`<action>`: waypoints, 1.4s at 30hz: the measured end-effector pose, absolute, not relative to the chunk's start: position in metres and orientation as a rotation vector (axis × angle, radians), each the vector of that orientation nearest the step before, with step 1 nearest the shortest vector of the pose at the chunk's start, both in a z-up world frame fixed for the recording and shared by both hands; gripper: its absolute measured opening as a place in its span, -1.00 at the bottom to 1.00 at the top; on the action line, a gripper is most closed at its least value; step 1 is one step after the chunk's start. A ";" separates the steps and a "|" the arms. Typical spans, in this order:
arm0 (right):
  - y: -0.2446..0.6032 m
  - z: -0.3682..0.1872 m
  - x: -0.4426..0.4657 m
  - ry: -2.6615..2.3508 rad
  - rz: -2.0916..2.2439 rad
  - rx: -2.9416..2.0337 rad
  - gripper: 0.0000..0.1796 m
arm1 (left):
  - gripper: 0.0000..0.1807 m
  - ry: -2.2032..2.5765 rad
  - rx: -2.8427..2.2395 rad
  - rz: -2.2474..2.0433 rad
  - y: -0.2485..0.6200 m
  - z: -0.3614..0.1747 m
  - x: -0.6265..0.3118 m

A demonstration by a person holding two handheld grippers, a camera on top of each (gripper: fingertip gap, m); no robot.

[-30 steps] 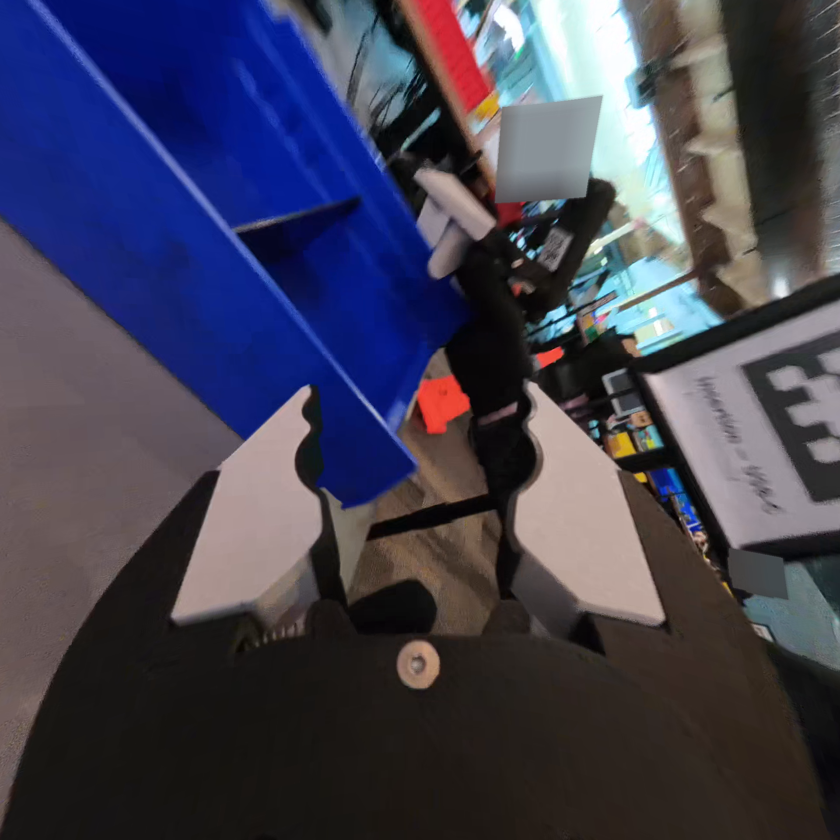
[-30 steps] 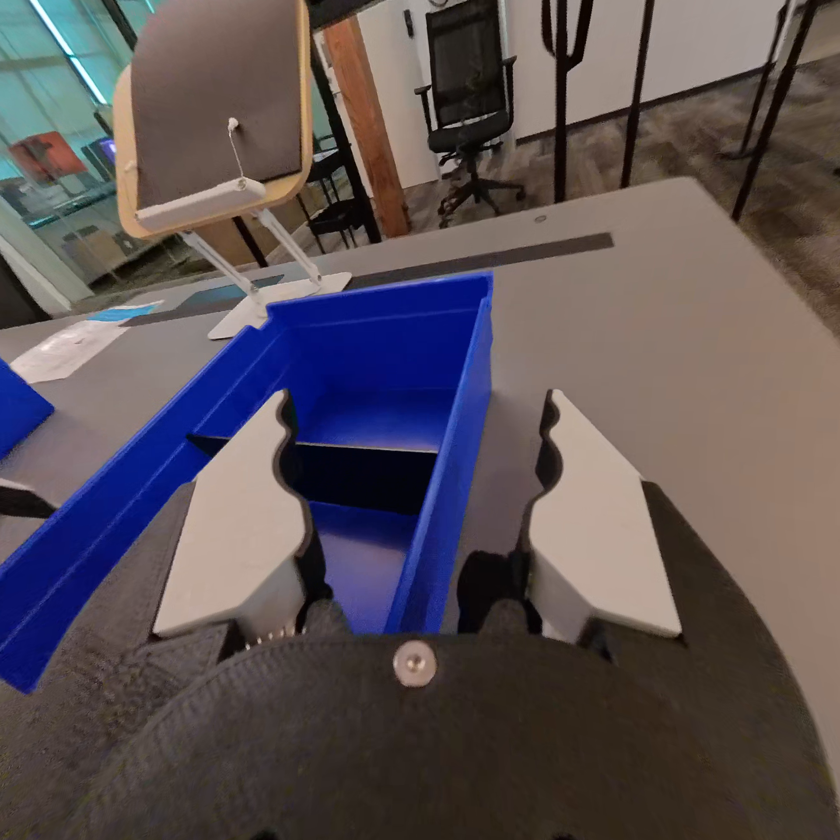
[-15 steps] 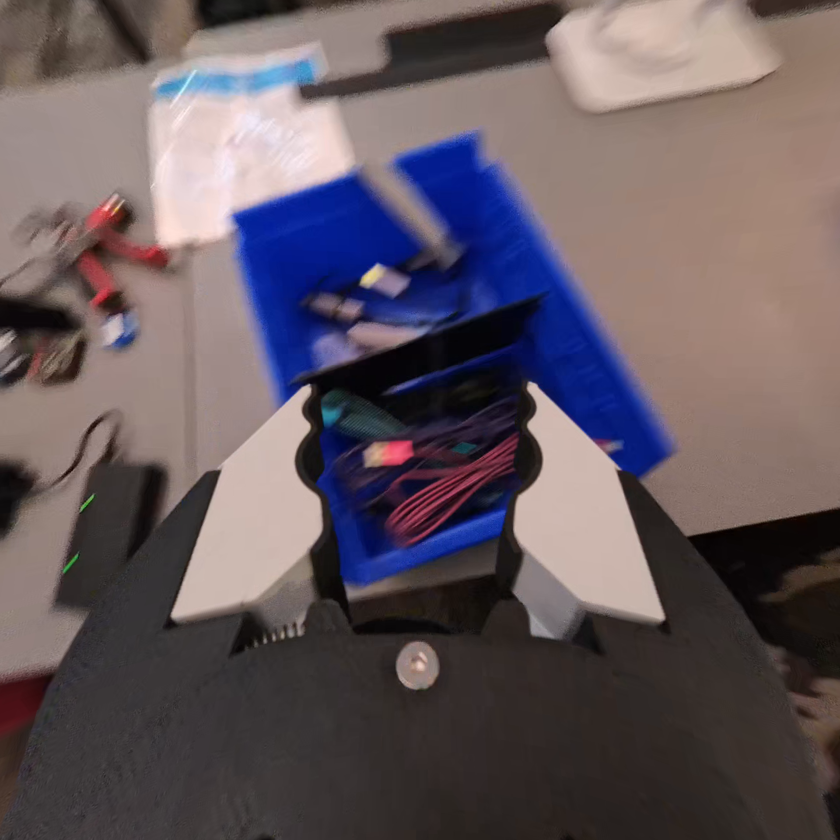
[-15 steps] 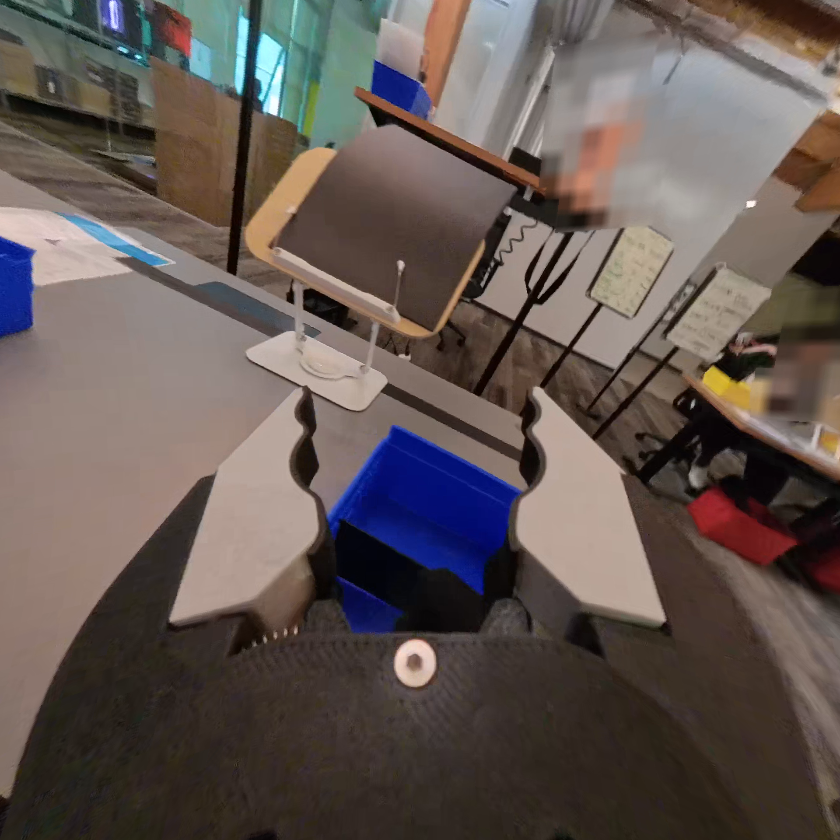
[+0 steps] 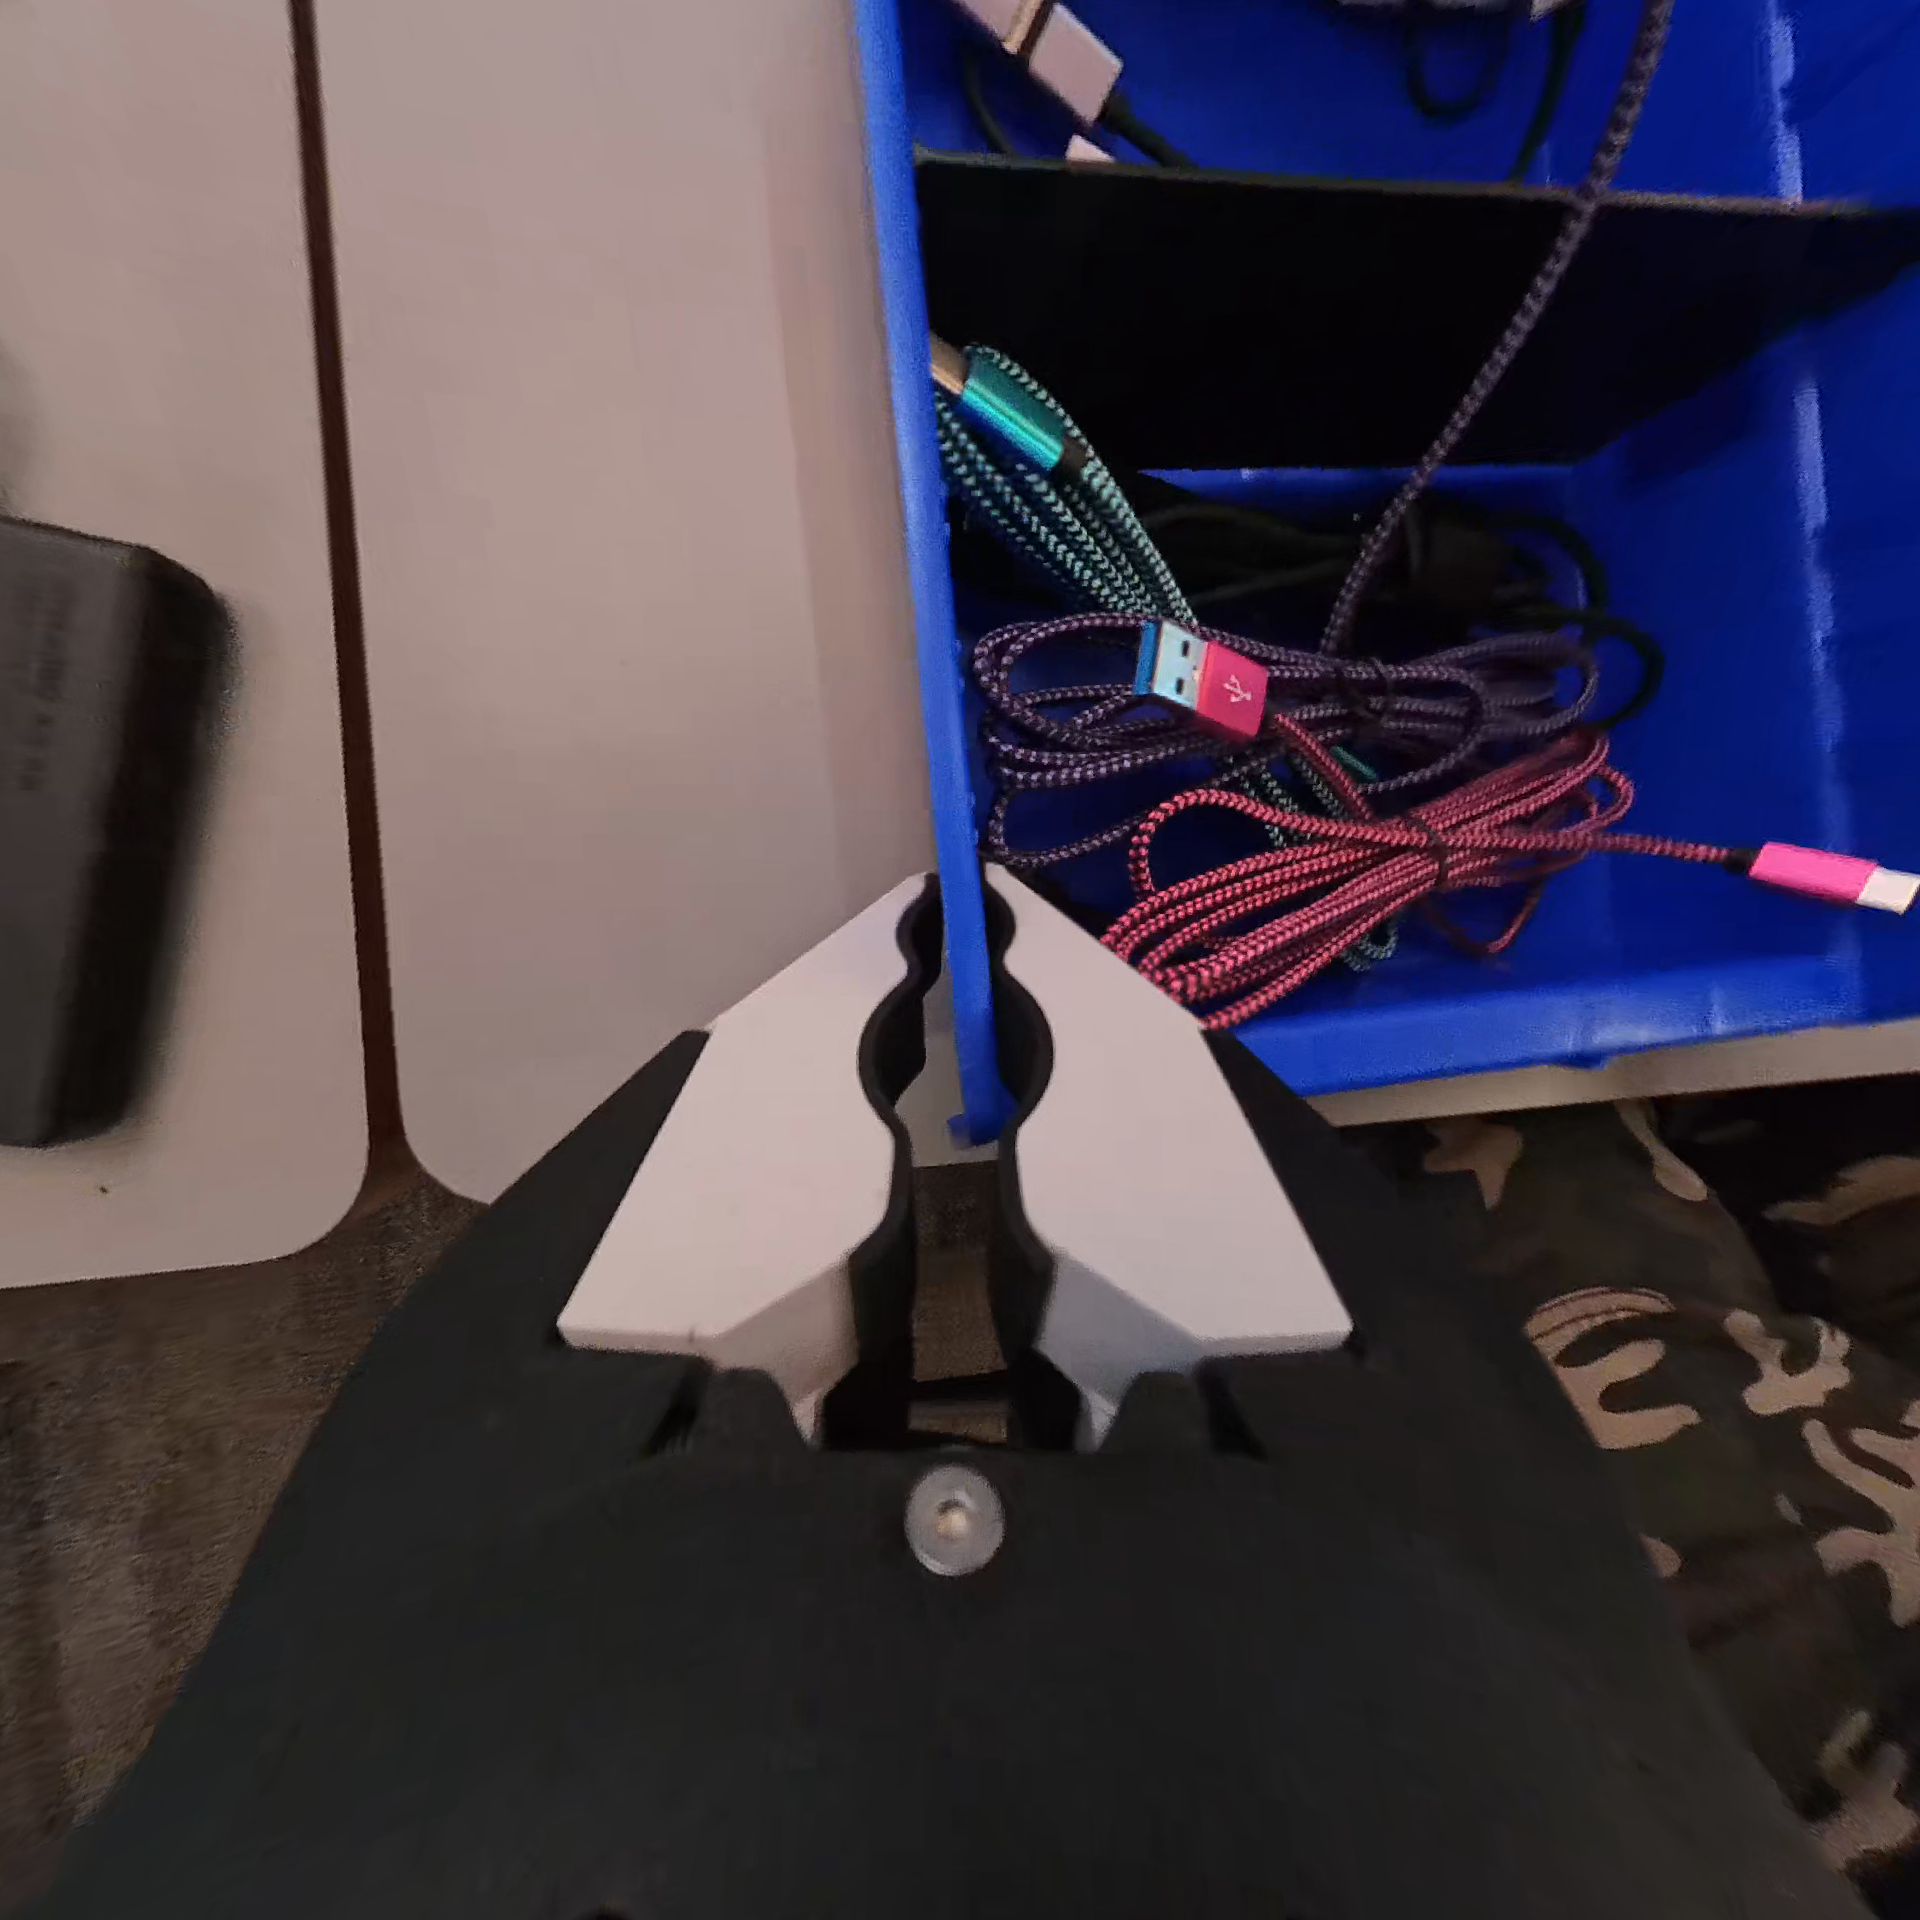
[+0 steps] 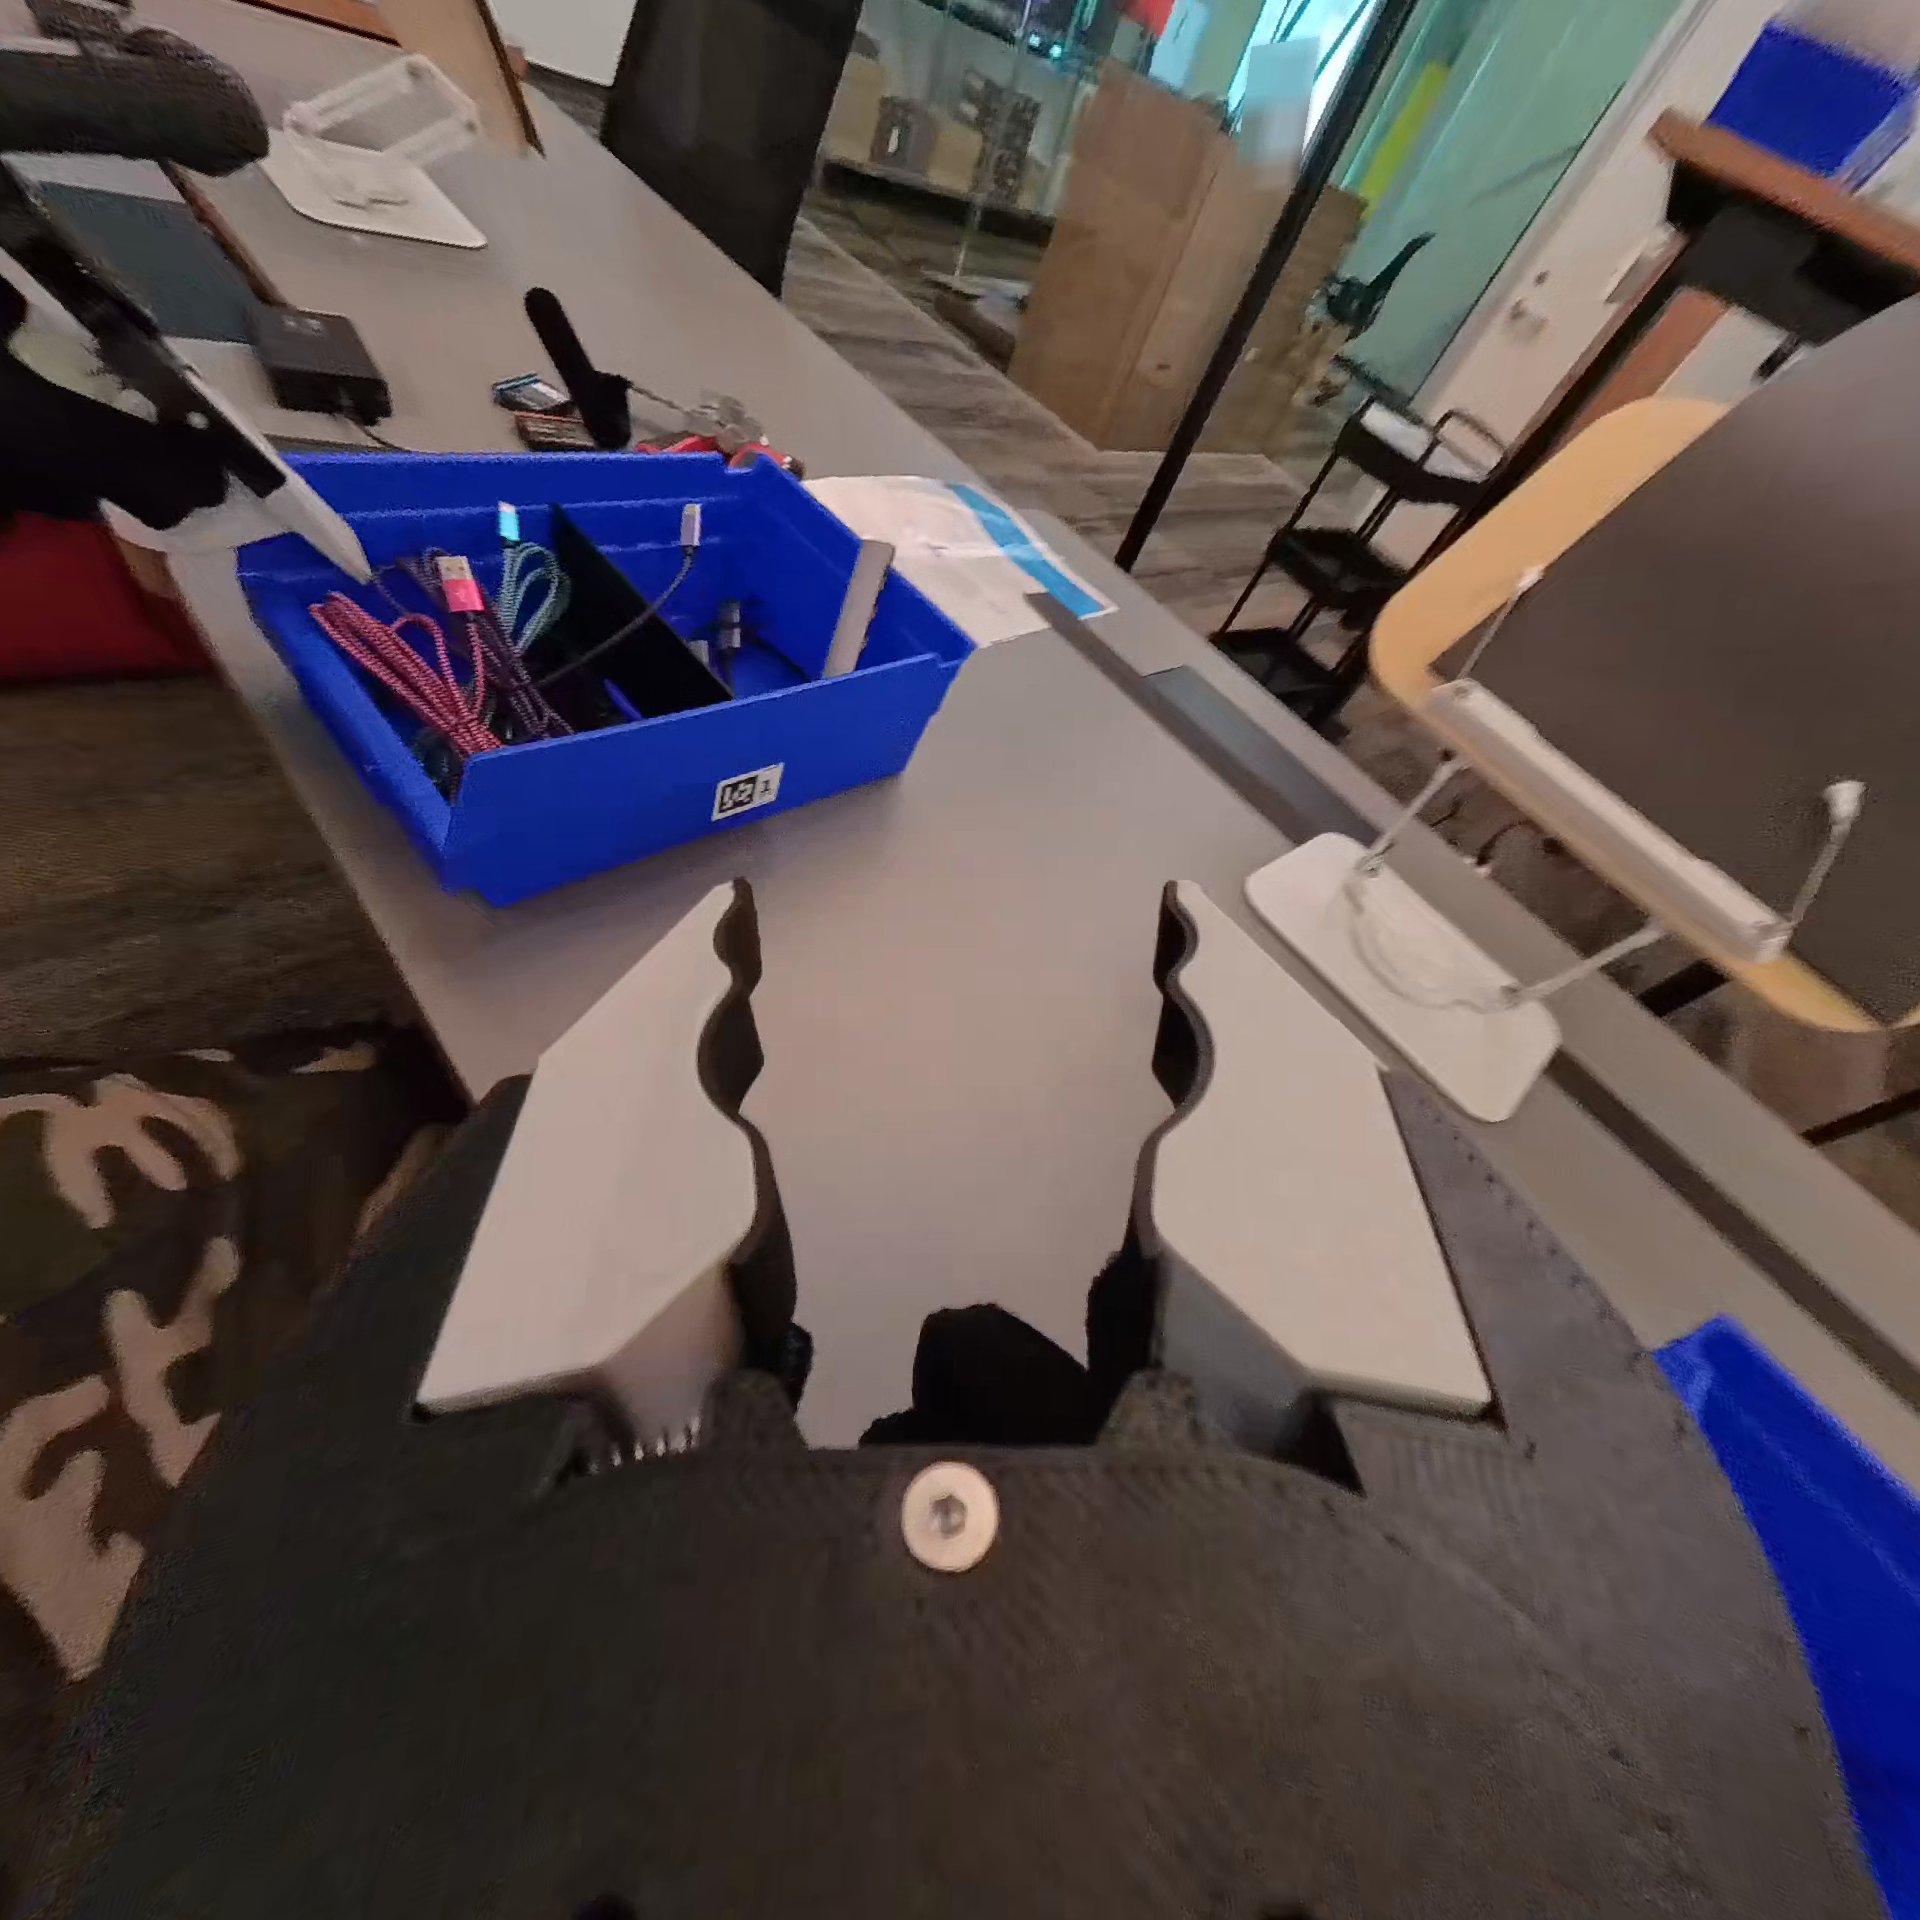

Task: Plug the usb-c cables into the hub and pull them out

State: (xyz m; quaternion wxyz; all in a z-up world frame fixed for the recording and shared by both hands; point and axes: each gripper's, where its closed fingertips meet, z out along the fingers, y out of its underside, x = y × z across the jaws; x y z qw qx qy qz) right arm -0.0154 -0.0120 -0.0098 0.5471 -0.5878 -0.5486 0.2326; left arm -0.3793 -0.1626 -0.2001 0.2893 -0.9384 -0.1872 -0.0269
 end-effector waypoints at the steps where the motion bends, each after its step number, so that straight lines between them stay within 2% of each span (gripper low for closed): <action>1: -0.016 -0.014 -0.020 -1.299 0.573 -1.410 -0.16 | -0.97 -0.520 -2.486 -0.085 -0.165 -0.200 -0.384; 12: -0.070 -0.098 -0.054 -1.366 0.824 -1.586 -0.22 | -0.97 -0.753 -2.319 -0.051 -0.186 -0.197 -0.430; 19: -0.084 -0.115 -0.061 -1.402 0.899 -1.583 -0.21 | -0.96 -0.819 -2.254 0.026 -0.194 -0.196 -0.444; 20: -0.085 -0.116 -0.061 -1.409 0.897 -1.575 -0.22 | -0.92 -0.827 -2.242 0.010 -0.195 -0.194 -0.444; 21: -0.086 -0.117 -0.061 -1.417 0.888 -1.571 -0.21 | -0.55 -0.862 -2.191 -0.006 -0.197 -0.187 -0.449; 22: -0.086 -0.119 -0.060 -1.427 0.872 -1.569 -0.22 | -0.26 -0.890 -2.139 0.003 -0.200 -0.174 -0.454; 23: -0.085 -0.120 -0.060 -1.432 0.853 -1.565 -0.21 | -0.21 -0.878 -2.096 0.063 -0.204 -0.157 -0.460; 25: -0.083 -0.121 -0.059 -1.434 0.839 -1.554 -0.22 | -0.20 -0.800 -2.025 0.214 -0.204 -0.115 -0.465; 27: -0.082 -0.123 -0.059 -1.437 0.844 -1.558 -0.22 | -0.33 -0.624 -1.991 0.159 -0.175 -0.078 -0.438; 31: -0.081 -0.129 -0.060 -1.454 0.844 -1.560 -0.22 | -0.46 -0.336 -2.092 -0.103 -0.099 -0.060 -0.364; 35: -0.076 -0.132 -0.057 -1.451 0.825 -1.563 -0.23 | -0.39 -0.329 -2.260 -0.213 -0.035 -0.092 -0.343; 39: -0.071 -0.133 -0.054 -1.444 0.813 -1.565 -0.23 | -0.29 -0.534 -2.355 -0.273 0.007 -0.135 -0.366; 42: -0.070 -0.135 -0.053 -1.452 0.805 -1.562 -0.23 | -0.36 -0.626 -2.375 -0.172 0.020 -0.151 -0.394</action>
